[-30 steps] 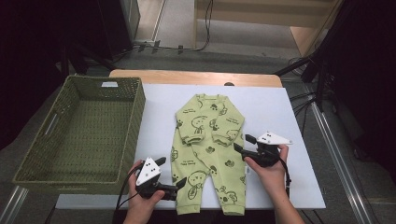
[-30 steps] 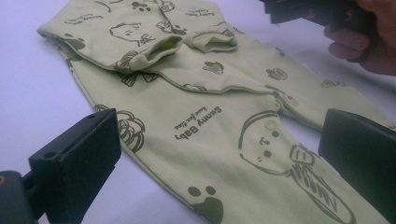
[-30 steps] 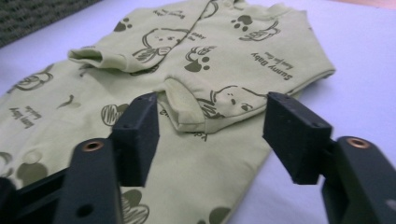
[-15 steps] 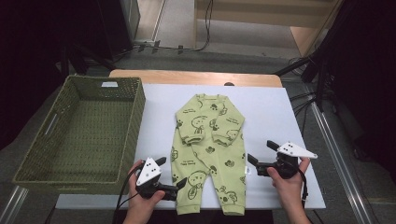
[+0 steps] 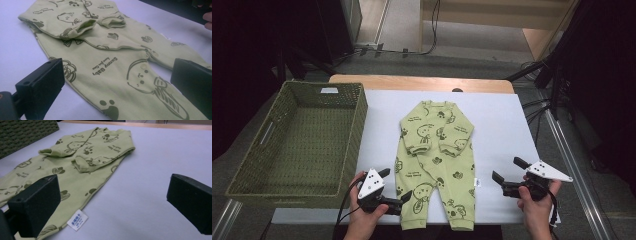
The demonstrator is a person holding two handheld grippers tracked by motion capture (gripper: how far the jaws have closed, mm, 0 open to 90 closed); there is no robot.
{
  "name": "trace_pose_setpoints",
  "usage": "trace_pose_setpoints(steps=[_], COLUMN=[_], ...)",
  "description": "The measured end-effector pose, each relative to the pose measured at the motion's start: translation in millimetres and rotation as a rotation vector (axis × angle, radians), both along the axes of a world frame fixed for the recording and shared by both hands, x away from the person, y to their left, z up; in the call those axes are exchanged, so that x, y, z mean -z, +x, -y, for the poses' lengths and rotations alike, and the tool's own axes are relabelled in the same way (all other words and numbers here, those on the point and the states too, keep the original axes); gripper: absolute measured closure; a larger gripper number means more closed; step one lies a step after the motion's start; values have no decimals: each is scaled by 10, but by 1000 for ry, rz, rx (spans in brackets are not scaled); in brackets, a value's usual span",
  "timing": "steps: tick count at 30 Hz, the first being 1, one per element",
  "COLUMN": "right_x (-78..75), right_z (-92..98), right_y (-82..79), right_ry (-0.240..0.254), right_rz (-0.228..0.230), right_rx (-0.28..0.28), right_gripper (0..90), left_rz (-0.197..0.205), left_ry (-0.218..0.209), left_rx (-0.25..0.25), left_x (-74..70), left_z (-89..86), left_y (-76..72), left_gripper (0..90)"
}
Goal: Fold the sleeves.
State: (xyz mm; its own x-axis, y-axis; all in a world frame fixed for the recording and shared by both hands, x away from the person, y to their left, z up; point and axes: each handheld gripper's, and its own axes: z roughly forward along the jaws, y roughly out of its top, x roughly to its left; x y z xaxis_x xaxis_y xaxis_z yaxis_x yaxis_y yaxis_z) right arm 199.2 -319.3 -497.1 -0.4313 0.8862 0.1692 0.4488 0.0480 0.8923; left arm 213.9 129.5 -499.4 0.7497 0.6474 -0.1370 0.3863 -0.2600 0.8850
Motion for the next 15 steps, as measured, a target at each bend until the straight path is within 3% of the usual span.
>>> trace_pose_setpoints(steps=[6,15], right_x=[41,130], right_z=[99,151], right_y=[-97,-218], right_ry=[-5,-12], right_rz=[3,3], right_rx=[16,-8], right_gripper=[0,0], left_rz=[2,3], left_ry=[-1,1], left_rx=[-4,-9], left_x=[-7,-10], left_z=[-13,-32], left_y=[8,15], left_gripper=[0,0])
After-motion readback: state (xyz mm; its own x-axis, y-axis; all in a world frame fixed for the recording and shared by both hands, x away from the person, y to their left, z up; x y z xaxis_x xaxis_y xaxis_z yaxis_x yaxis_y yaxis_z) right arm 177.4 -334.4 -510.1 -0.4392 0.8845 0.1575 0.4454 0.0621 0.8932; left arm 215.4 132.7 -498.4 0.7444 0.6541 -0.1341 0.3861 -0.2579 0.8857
